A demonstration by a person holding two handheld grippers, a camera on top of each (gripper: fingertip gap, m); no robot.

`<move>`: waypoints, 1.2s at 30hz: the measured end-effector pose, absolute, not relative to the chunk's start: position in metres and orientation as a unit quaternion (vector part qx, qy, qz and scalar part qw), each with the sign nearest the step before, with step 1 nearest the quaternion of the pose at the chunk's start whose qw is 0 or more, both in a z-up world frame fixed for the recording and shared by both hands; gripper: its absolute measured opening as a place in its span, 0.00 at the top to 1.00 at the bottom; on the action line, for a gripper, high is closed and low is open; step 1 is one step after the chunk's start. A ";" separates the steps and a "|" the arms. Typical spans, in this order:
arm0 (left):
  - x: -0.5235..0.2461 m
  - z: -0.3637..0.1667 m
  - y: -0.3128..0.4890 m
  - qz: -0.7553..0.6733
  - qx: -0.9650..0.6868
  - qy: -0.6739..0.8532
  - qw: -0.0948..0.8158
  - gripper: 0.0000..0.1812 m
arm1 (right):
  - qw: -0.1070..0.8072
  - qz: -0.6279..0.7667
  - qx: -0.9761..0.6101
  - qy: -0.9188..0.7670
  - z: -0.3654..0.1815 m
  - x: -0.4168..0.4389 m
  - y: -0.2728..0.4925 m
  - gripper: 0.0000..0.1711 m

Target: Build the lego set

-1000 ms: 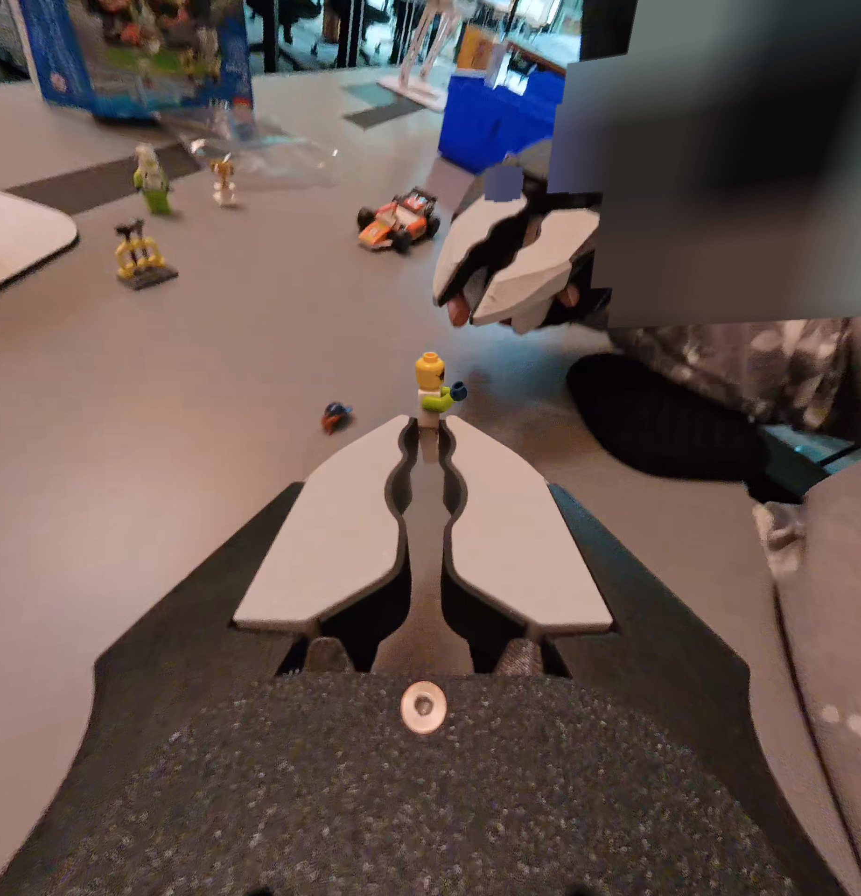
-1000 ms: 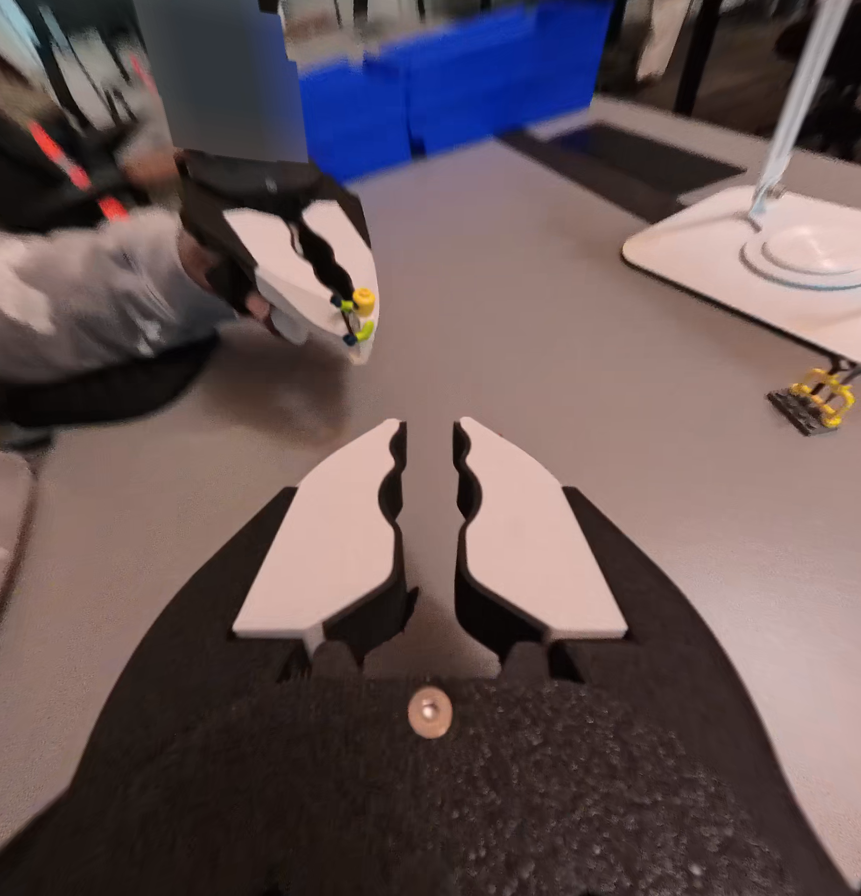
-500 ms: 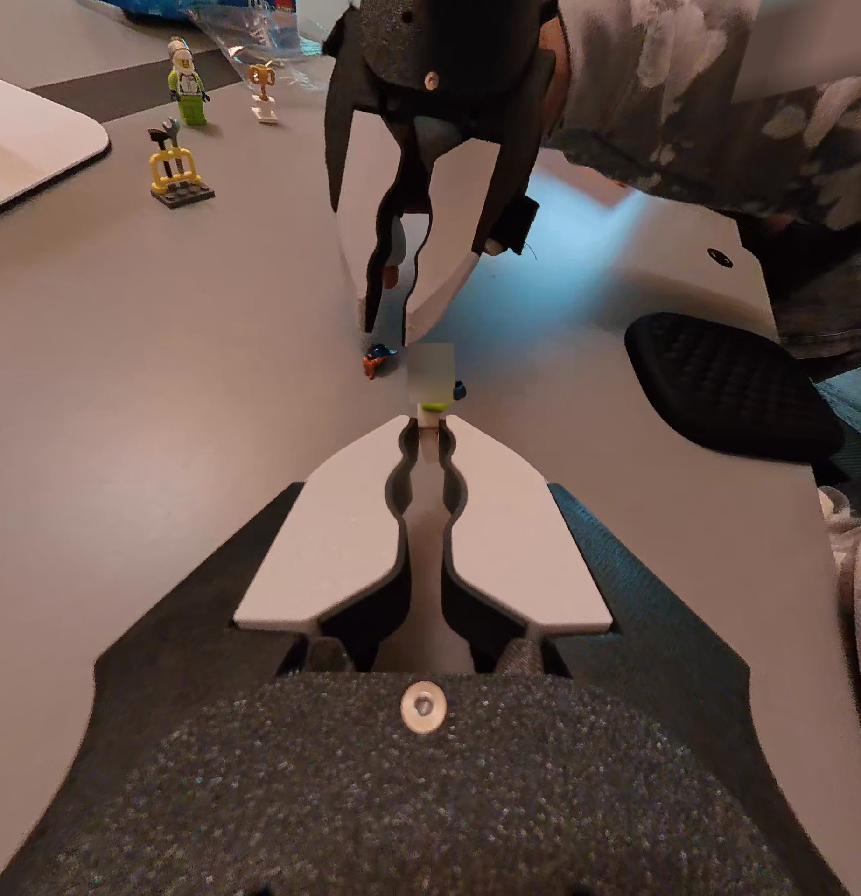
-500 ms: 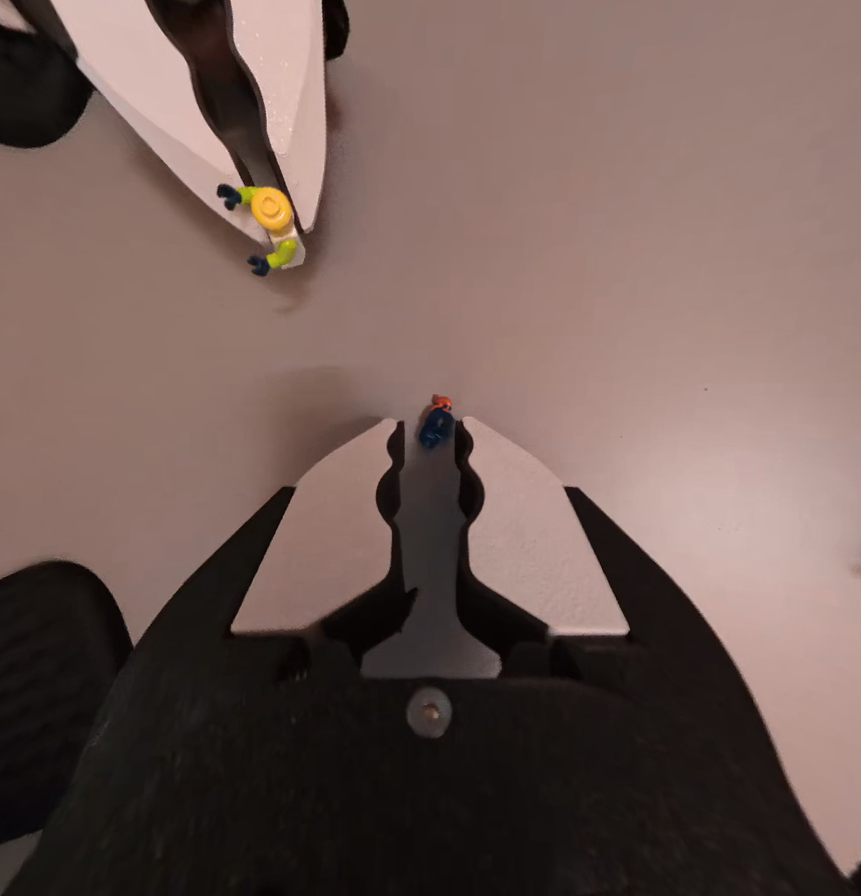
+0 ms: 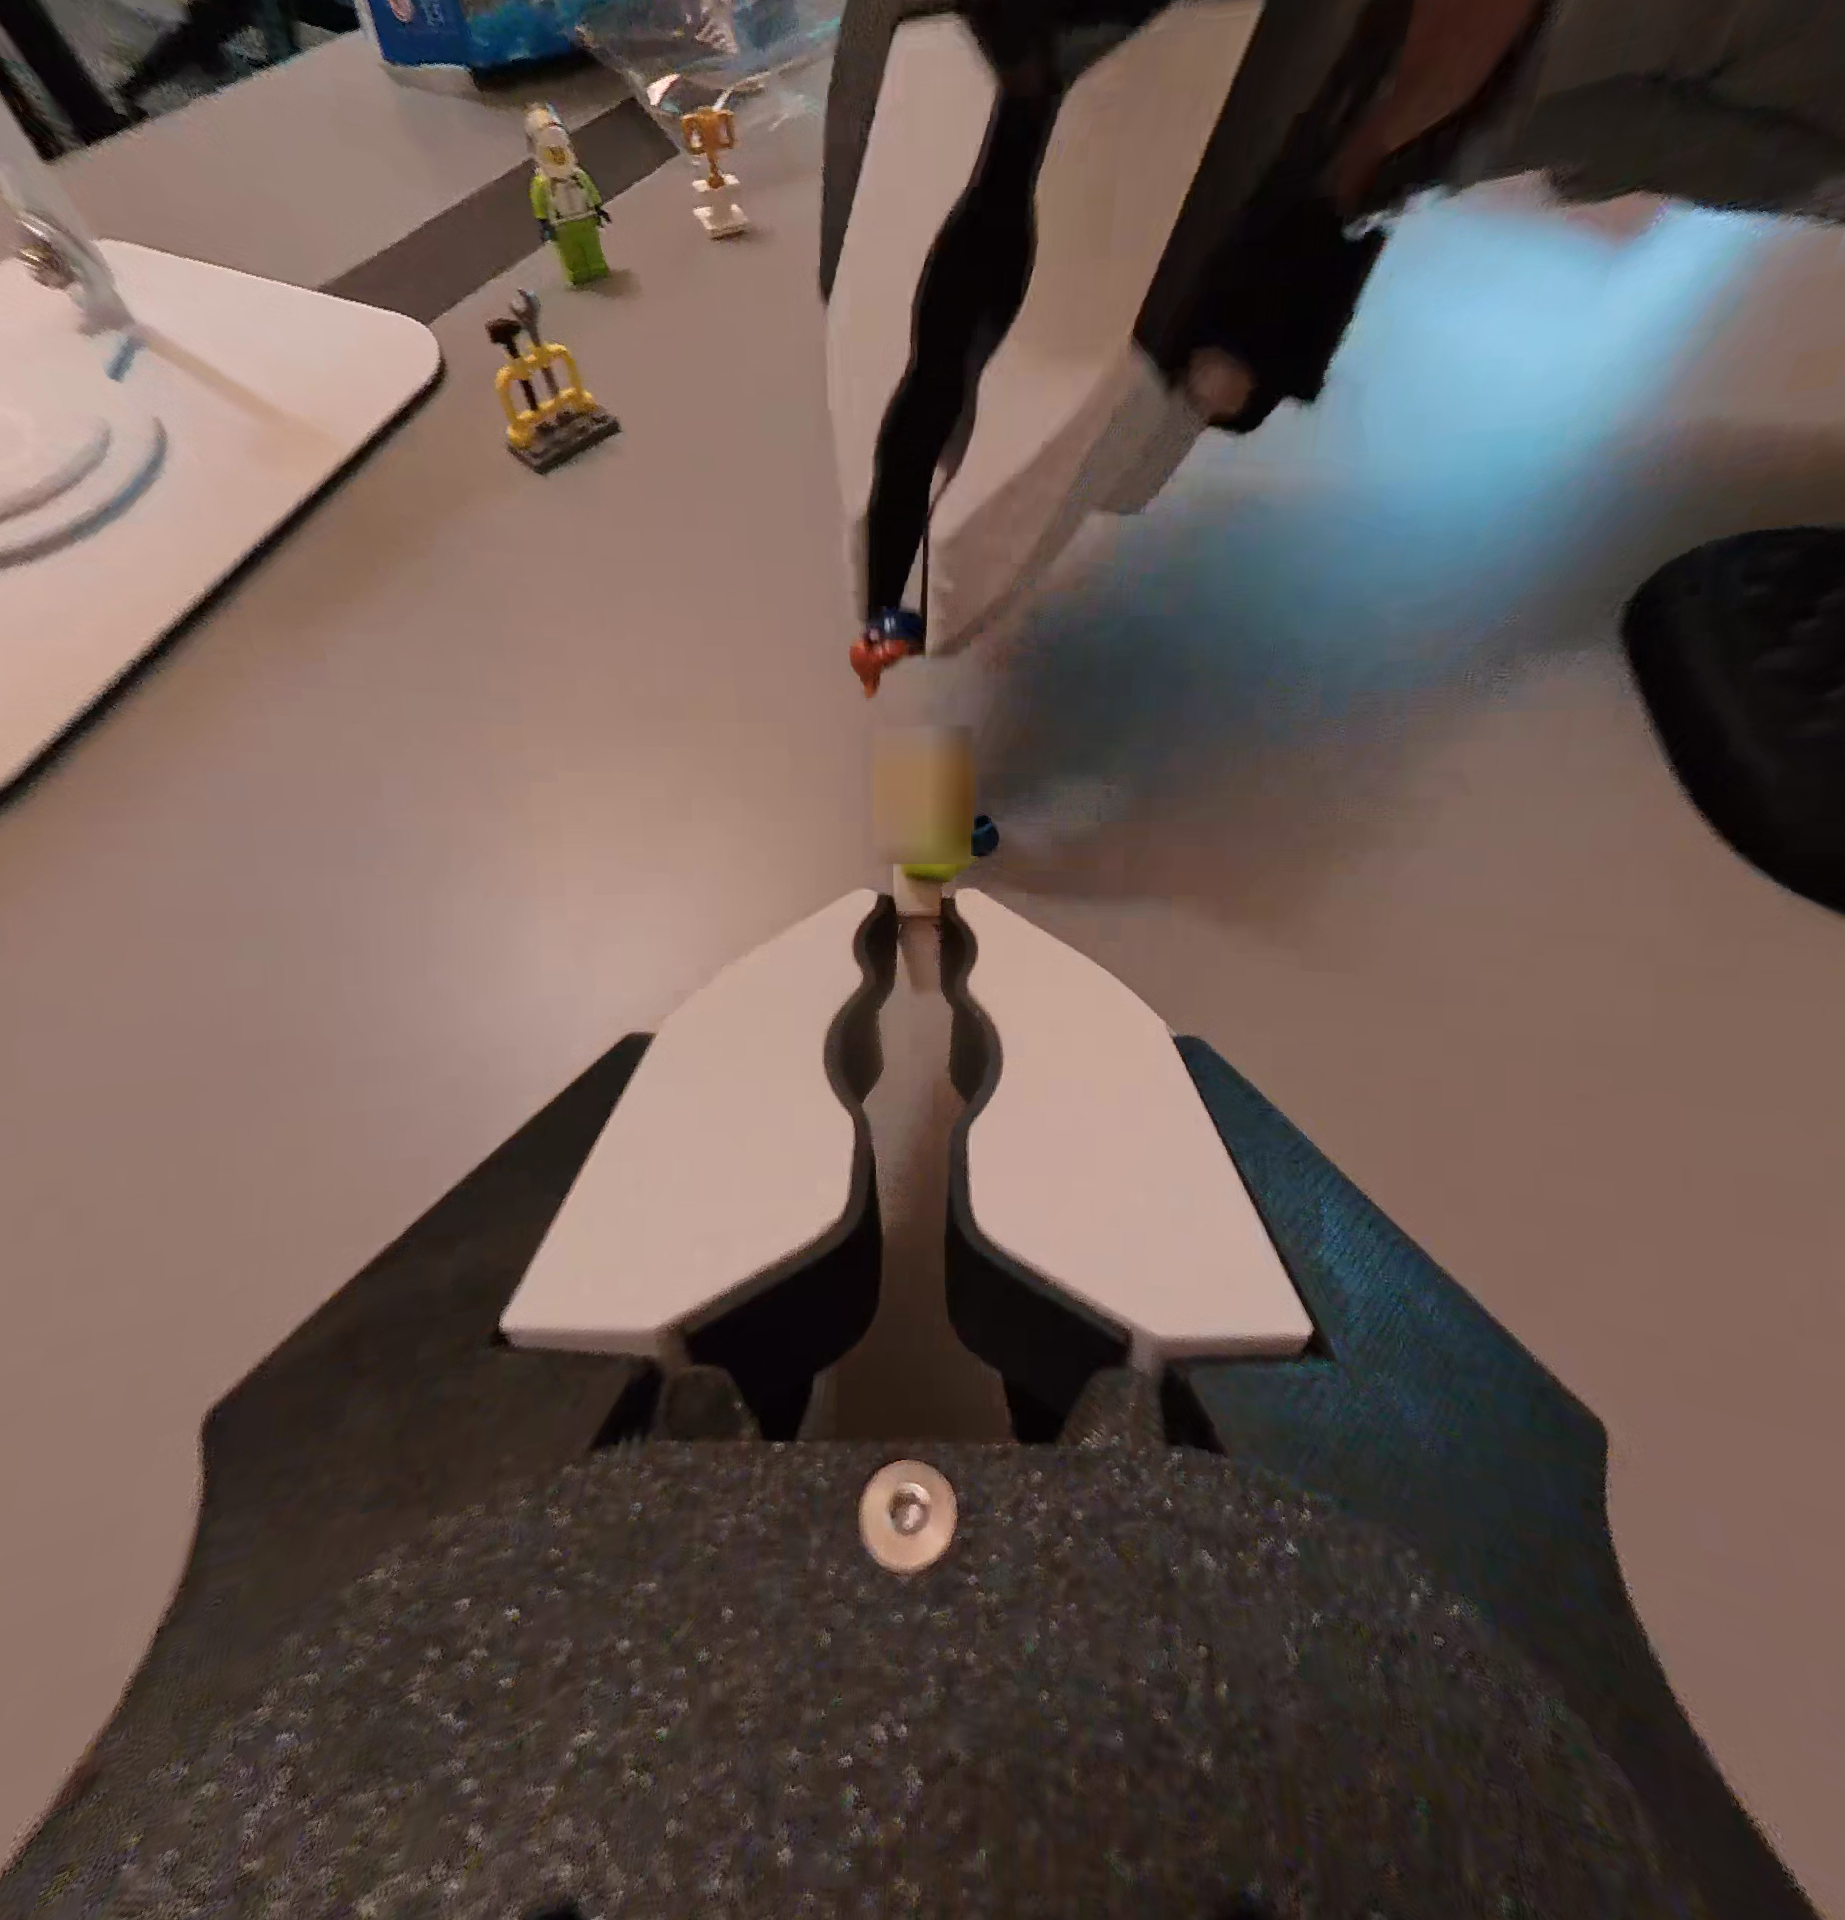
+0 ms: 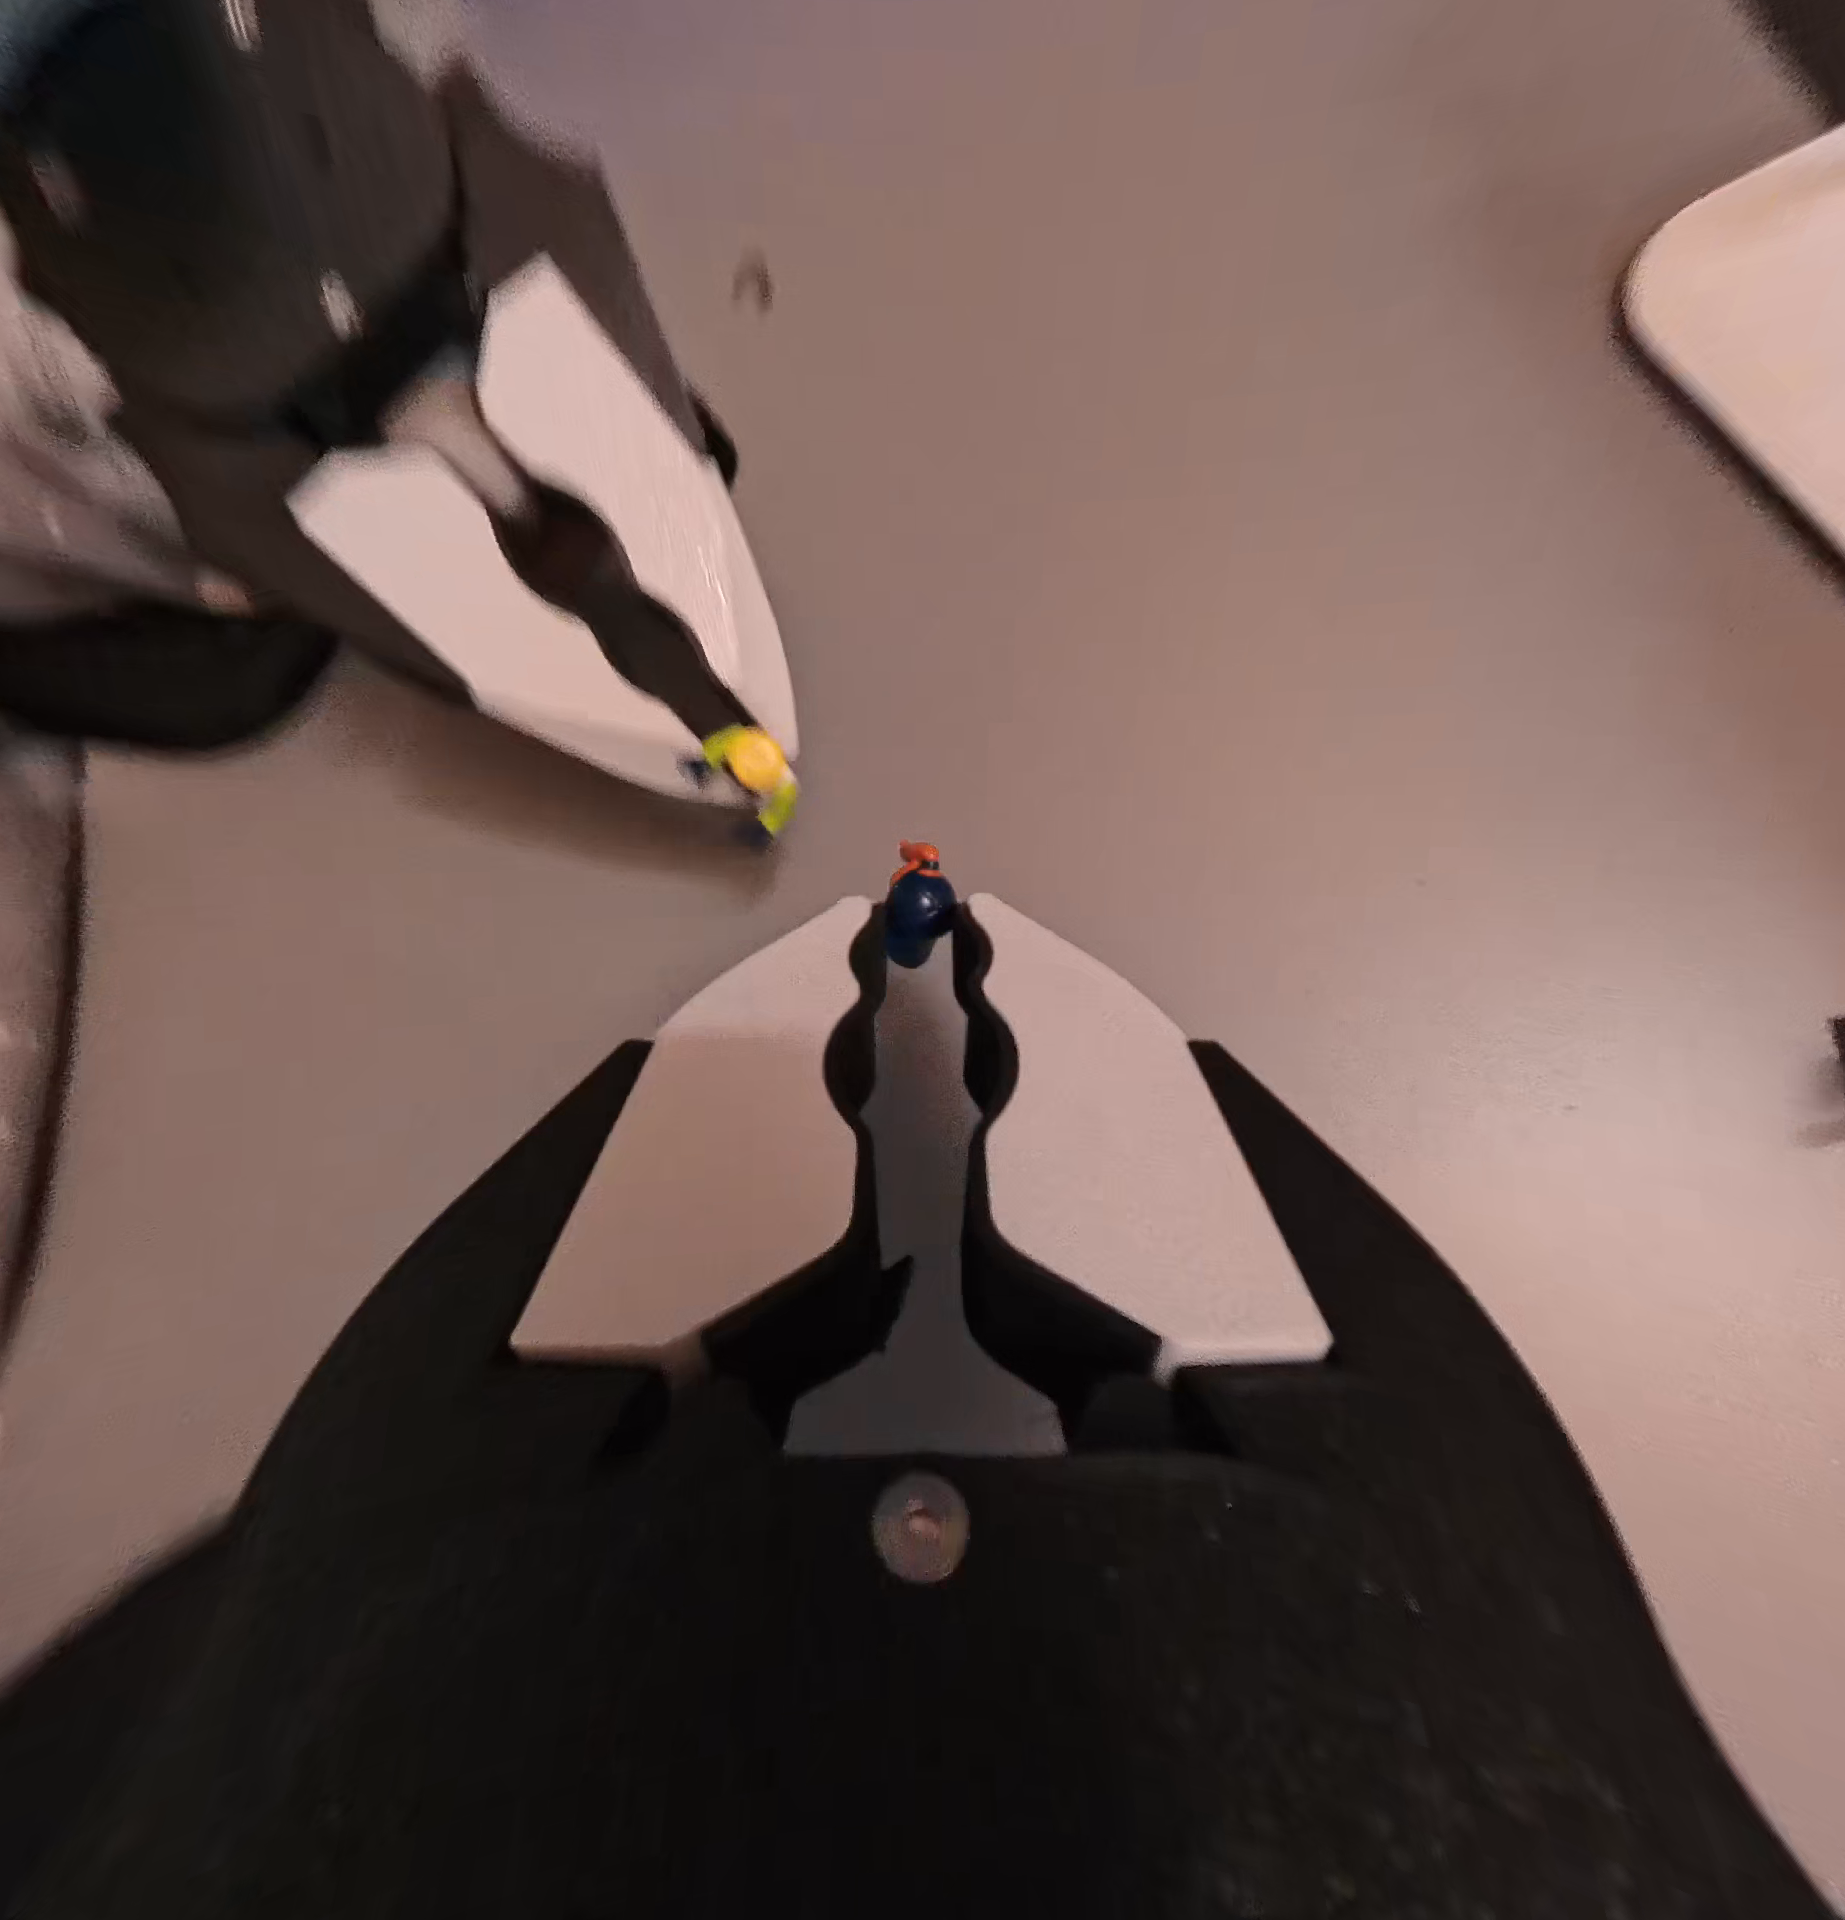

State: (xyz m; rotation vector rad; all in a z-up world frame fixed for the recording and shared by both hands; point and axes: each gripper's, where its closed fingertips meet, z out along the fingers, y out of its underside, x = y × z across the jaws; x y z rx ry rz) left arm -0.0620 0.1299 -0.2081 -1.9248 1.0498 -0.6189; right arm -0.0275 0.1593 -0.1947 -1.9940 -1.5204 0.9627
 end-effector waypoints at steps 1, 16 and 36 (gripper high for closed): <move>-0.062 -0.208 0.132 -0.226 -0.768 0.421 0.427 0.96 | 0.244 0.364 -0.733 -0.520 -0.184 -0.031 0.159 0.93; -0.067 -0.192 0.140 -0.024 -0.735 0.449 0.507 0.96 | 0.307 0.388 -0.784 -0.375 -0.166 -0.055 0.138 0.93; -0.069 -0.182 0.140 0.040 -0.710 0.459 0.533 0.96 | 0.355 0.327 -0.779 -0.400 -0.161 -0.055 0.136 0.93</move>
